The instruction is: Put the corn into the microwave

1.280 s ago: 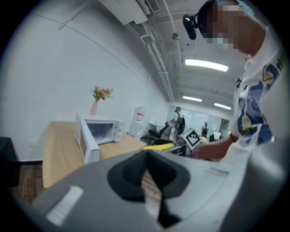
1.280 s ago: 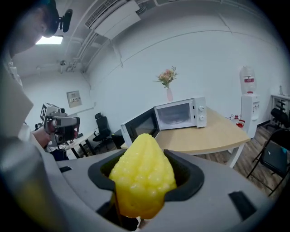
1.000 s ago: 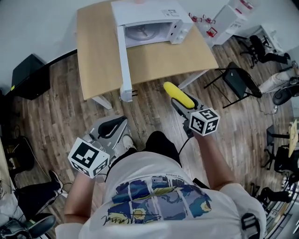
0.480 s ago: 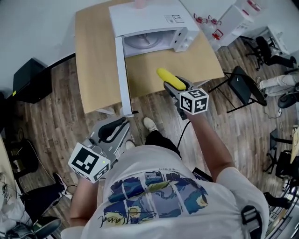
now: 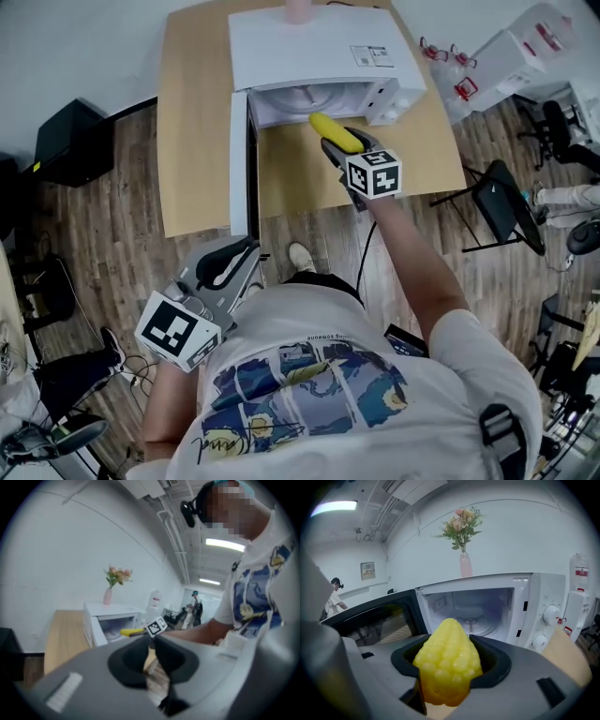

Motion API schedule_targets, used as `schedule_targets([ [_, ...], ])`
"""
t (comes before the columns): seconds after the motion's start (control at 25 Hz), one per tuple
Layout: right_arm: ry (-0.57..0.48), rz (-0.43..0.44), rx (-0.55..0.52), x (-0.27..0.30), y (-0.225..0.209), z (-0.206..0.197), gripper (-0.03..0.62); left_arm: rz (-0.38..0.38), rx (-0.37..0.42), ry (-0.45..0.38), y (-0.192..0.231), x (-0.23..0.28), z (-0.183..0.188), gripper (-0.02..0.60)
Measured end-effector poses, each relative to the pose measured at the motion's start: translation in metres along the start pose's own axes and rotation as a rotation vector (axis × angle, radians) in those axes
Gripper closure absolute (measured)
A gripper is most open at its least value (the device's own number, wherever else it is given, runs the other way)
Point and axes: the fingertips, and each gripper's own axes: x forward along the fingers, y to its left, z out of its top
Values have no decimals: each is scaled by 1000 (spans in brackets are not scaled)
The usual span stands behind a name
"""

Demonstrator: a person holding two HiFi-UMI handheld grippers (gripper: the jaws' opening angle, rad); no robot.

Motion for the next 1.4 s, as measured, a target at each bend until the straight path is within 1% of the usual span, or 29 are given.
schedule_targets([
  [0.16, 16, 3, -10, 34, -20, 4, 338, 69, -28, -11, 13, 9, 6, 534],
  [0.36, 44, 9, -37, 74, -33, 5, 338, 158, -59, -4, 25, 11, 7, 535],
  [0.6, 78, 5, -91, 120, -47, 5, 338, 235, -82, 2, 32, 11, 7, 537],
  [0.96, 101, 10, -131, 162, -54, 12, 338, 311, -99, 19, 39, 5, 6, 538],
  [1.2, 126, 11, -174, 176, -58, 12, 338, 336, -102, 28, 40, 6, 4, 538],
  [1.4, 166, 13, -195, 184, -59, 8, 338, 345, -113, 32, 42, 7, 2, 538],
])
